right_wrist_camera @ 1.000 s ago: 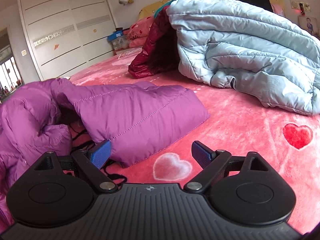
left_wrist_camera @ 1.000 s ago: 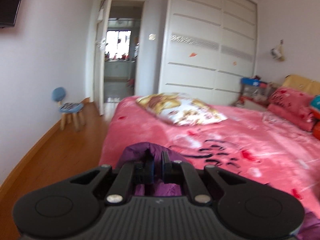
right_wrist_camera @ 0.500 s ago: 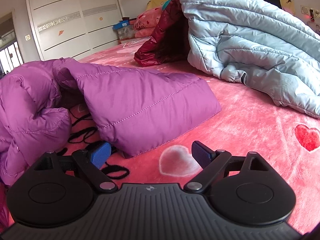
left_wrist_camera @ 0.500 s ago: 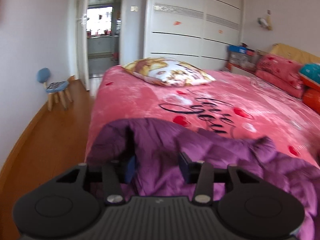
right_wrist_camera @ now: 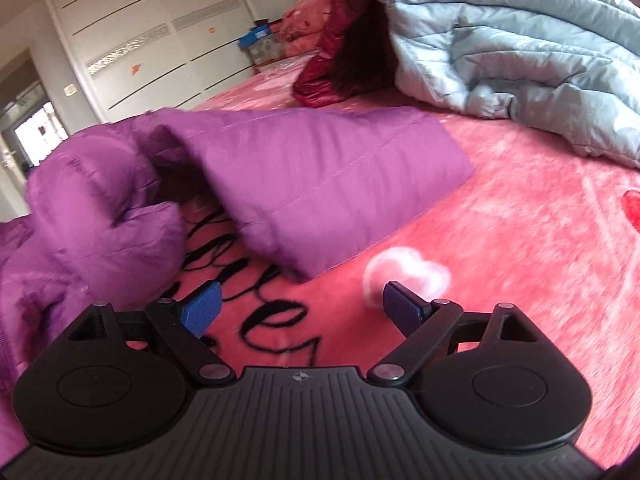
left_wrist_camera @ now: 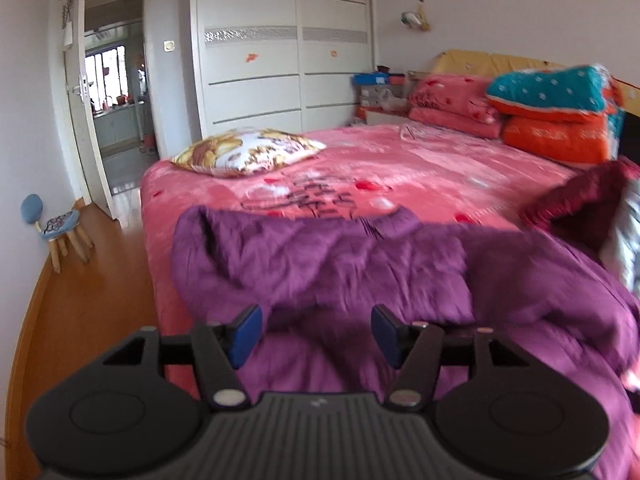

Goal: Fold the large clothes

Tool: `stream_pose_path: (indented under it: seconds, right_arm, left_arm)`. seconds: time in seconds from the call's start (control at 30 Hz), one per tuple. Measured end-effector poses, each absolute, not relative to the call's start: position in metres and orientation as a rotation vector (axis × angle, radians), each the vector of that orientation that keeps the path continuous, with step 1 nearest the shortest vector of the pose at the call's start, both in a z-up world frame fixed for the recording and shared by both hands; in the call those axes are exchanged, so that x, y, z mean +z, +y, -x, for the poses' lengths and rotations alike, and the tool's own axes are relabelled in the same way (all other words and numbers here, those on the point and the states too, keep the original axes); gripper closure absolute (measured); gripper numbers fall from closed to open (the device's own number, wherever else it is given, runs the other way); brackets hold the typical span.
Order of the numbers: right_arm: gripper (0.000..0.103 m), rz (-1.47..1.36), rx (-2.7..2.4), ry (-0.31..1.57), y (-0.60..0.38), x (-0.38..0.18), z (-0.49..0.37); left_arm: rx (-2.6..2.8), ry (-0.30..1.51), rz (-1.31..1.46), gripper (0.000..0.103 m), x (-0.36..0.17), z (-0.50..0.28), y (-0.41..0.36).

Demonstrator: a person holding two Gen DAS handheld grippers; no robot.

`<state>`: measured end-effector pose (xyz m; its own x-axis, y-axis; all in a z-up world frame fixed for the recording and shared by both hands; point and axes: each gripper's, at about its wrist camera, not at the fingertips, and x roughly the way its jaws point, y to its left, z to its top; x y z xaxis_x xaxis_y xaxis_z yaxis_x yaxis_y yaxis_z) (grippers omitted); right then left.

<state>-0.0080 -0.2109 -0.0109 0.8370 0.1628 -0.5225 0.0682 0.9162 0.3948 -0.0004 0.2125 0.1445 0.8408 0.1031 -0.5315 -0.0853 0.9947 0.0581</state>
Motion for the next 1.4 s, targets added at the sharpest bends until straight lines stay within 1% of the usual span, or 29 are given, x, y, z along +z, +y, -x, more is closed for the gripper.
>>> stream_pose_path:
  seconds: [0.2,0.4,0.5,0.53,0.7,0.77,0.87,0.9,0.93,0.97,1.0,1.03,1.1,1.13,1.2,1.4]
  right_arm:
    - [0.0,-0.436,0.146,0.611,-0.192,-0.012,0.019]
    - [0.0,-0.411,0.172,0.645,-0.175,-0.012,0.04]
    - [0.0,-0.399,0.167,0.647,-0.172,-0.011,0.047]
    - [0.0,-0.4,0.164,0.649,-0.172,-0.011,0.05]
    - [0.0,-0.44,0.143,0.659,-0.176,-0.011,0.062]
    - [0.0,-0.446,0.137,0.667,-0.173,-0.01,0.072]
    - [0.0,-0.449,0.141,0.673,-0.17,-0.009,0.084]
    - [0.0,-0.449,0.144,0.674,-0.168,-0.008,0.087]
    - [0.0,-0.446,0.146,0.675,-0.167,-0.006,0.09]
    - [0.0,-0.442,0.147,0.676,-0.165,-0.005,0.093]
    - [0.0,-0.438,0.148,0.677,-0.163,-0.004,0.095]
    - [0.0,-0.437,0.149,0.68,-0.163,-0.003,0.096]
    - [0.0,-0.435,0.153,0.685,-0.161,-0.001,0.102]
    - [0.0,-0.429,0.155,0.685,-0.159,0.001,0.105]
    - [0.0,-0.411,0.156,0.679,-0.156,0.005,0.112]
    - [0.0,-0.336,0.174,0.68,-0.145,0.012,0.125]
  left_arm:
    - [0.116,0.647,0.021,0.042,0.135,0.074,0.229]
    - [0.075,0.75,0.182,0.041,0.108,0.118,0.251]
    - [0.019,0.762,0.226,0.037,0.095,0.132,0.247]
    - [0.0,0.766,0.229,0.034,0.092,0.134,0.246]
    - [-0.036,0.796,0.254,0.032,0.073,0.139,0.241]
    - [-0.043,0.815,0.251,0.026,0.066,0.139,0.237]
    - [-0.054,0.839,0.279,0.026,0.055,0.138,0.235]
    - [-0.059,0.849,0.289,0.03,0.053,0.137,0.234]
    - [-0.064,0.853,0.297,0.04,0.052,0.138,0.232]
    - [-0.073,0.855,0.298,0.047,0.051,0.138,0.229]
    - [-0.087,0.852,0.291,0.064,0.053,0.139,0.227]
    - [-0.105,0.848,0.279,0.078,0.056,0.139,0.222]
    - [-0.135,0.842,0.284,0.09,0.065,0.138,0.215]
    - [-0.15,0.836,0.307,0.094,0.07,0.137,0.214]
    - [-0.187,0.802,0.375,0.096,0.086,0.135,0.215]
    - [-0.257,0.612,0.502,0.099,0.165,0.119,0.226]
